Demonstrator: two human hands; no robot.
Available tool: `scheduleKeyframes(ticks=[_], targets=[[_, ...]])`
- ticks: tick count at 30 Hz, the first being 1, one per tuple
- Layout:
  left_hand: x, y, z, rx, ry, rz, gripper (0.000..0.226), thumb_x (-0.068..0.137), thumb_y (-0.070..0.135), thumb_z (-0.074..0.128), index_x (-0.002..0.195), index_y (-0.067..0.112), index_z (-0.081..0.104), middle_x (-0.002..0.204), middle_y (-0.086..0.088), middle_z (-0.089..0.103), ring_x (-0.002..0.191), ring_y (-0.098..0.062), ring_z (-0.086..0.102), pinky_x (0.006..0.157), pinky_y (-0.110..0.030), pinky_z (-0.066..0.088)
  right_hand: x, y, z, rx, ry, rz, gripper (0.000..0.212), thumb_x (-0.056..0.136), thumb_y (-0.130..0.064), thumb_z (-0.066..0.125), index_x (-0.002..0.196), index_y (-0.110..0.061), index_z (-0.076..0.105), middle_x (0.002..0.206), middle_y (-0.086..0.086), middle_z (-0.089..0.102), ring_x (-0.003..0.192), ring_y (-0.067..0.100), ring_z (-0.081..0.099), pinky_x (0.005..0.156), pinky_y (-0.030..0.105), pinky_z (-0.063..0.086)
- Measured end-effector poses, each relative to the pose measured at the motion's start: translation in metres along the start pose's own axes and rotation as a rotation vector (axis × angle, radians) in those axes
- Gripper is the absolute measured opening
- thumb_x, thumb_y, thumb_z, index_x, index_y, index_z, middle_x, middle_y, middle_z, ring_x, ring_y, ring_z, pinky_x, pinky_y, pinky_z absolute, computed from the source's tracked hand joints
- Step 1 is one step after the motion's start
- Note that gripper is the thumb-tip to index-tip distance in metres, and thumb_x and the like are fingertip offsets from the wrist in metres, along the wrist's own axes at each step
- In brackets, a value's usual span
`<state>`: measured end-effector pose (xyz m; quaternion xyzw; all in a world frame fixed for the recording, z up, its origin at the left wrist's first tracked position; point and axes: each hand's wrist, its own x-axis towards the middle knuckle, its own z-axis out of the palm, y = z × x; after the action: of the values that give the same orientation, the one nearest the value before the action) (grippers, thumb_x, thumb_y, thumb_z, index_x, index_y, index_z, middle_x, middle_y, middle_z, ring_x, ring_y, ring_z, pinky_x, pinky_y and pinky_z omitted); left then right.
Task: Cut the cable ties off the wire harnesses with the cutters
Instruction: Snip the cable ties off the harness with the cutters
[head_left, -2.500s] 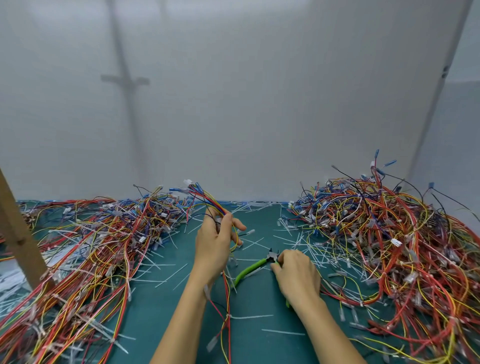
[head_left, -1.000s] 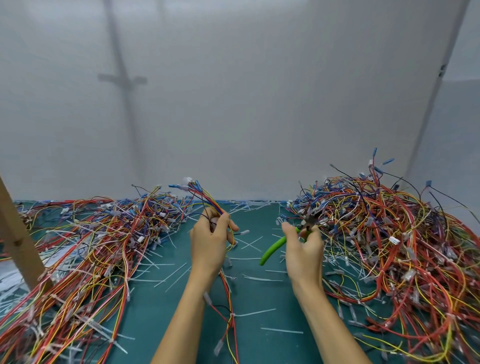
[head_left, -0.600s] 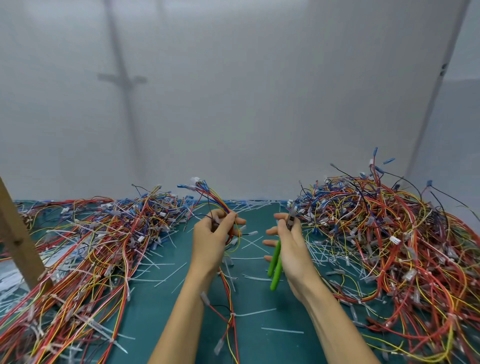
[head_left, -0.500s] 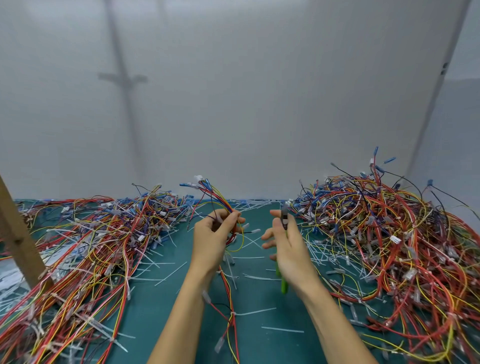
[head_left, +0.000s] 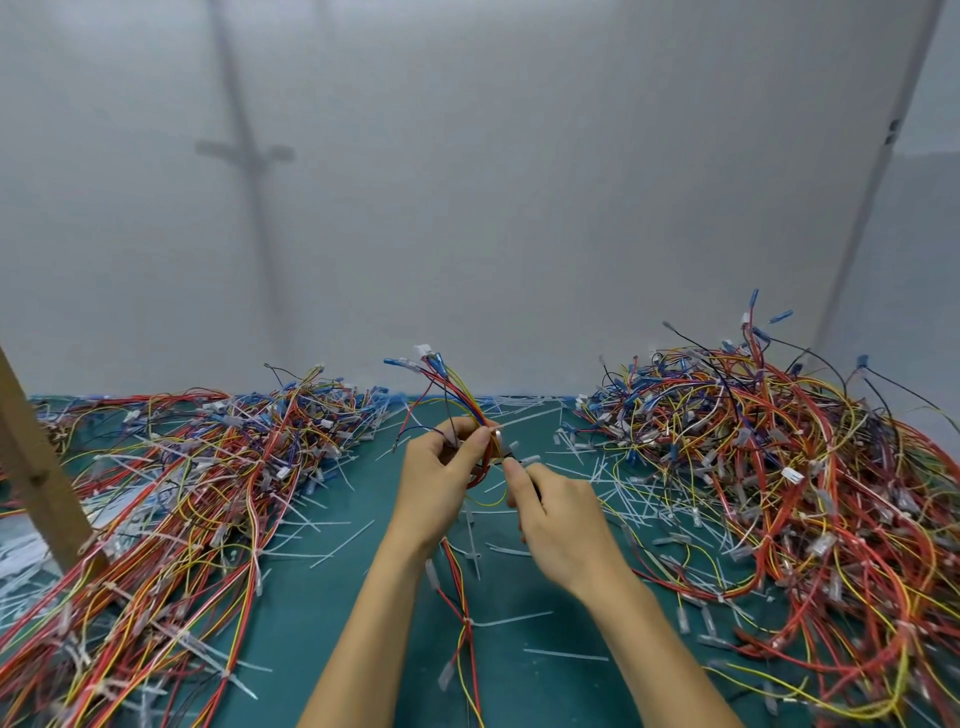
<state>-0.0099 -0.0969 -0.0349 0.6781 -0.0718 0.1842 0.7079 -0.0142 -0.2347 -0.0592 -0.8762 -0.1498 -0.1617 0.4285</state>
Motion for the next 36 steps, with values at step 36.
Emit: scheduleKeyframes(ticks=[36], targets=[[0.0009,-0.0004,-0.001,-0.096,0.054,-0.009,0.011,0.094,0.008,0.059,0.095,0.004,0.069,0.08,-0.006,0.073,0.076,-0.014,0.069,0.069,-0.023,0.053,-0.0003,-0.0043,-0.0001,0.279,0.106,0.163,0.054,0.096,-0.056,0.042,0.062,-0.016,0.057,0.051,-0.001,0.055,0.055,0.024,0.053,0.065,0.046,0.052]])
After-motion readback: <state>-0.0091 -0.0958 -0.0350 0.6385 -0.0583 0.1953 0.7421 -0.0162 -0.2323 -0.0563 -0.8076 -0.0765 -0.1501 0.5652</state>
